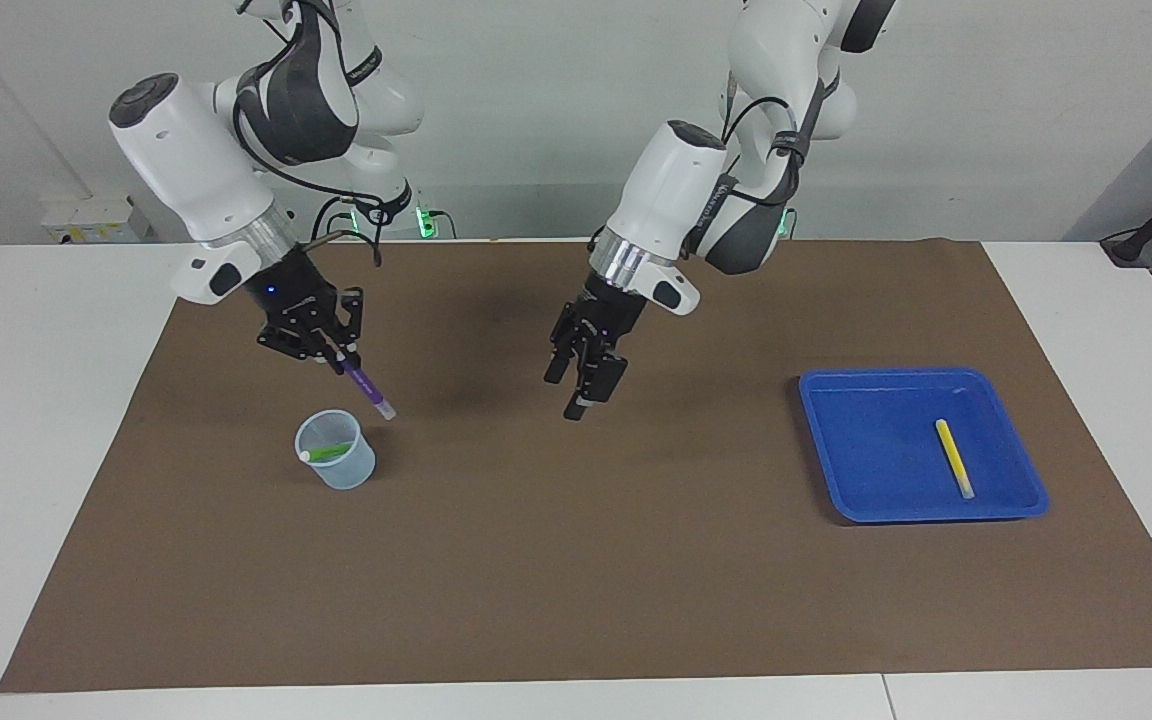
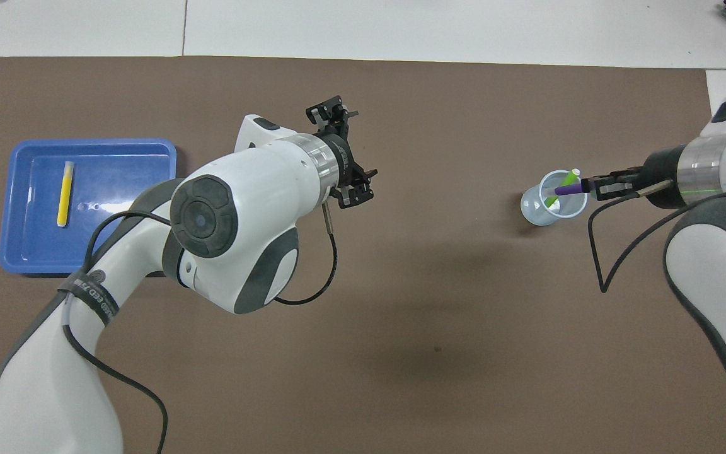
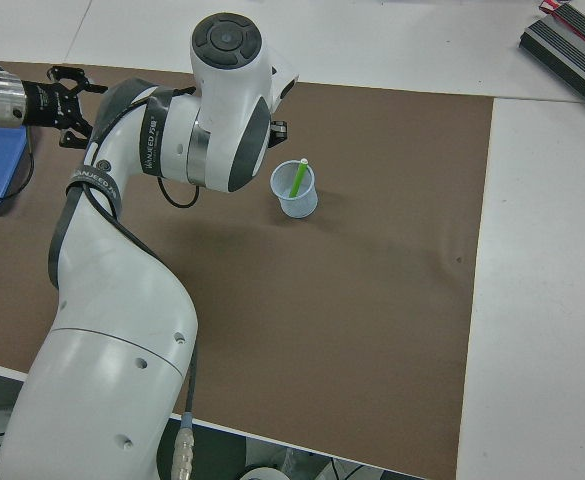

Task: Transfer and insert pens with both arms
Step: 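Carry the purple pen to the cup while the left gripper withdraws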

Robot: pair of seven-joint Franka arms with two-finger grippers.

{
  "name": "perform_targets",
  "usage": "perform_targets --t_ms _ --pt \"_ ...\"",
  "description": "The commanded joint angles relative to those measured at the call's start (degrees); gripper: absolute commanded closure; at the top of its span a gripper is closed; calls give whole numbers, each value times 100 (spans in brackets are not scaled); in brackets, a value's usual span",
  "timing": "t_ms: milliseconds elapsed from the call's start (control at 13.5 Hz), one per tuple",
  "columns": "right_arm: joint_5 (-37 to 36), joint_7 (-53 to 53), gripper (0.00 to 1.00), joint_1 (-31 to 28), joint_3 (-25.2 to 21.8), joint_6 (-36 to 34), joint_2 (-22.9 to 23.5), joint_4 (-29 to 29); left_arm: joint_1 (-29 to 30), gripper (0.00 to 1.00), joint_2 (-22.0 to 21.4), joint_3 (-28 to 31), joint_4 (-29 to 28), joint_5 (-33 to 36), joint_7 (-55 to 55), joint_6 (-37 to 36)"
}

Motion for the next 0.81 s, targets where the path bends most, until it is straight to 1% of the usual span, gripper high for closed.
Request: perform_targets --t_ms 0,148,222,295,443,591,665,738 --pt "-386 -82 100 -222 83 -129 90 -1 190 0 -87 -14 -37 -5 -14 -48" --pt "-395 -100 100 -231 83 -16 134 -186 506 0 -70 -14 -55 -5 47 101" --pt "-404 -100 100 -240 83 11 230 -187 586 0 -52 -14 -20 12 64 111" --pt "-404 -91 100 -240 83 98 274 -195 613 0 -44 -14 128 13 160 6" --pt "-395 -48 100 -231 83 134 388 -204 631 0 -78 -14 130 4 1009 -336" --pt "-404 -21 100 -223 74 370 572 -222 692 0 -96 -14 165 4 1626 -661" --pt "-404 -12 86 -222 83 519 652 -222 701 0 -105 -14 165 12 1881 -785" --pt "-404 -12 67 -222 74 582 679 -222 710 0 -140 -5 148 4 2267 -1012"
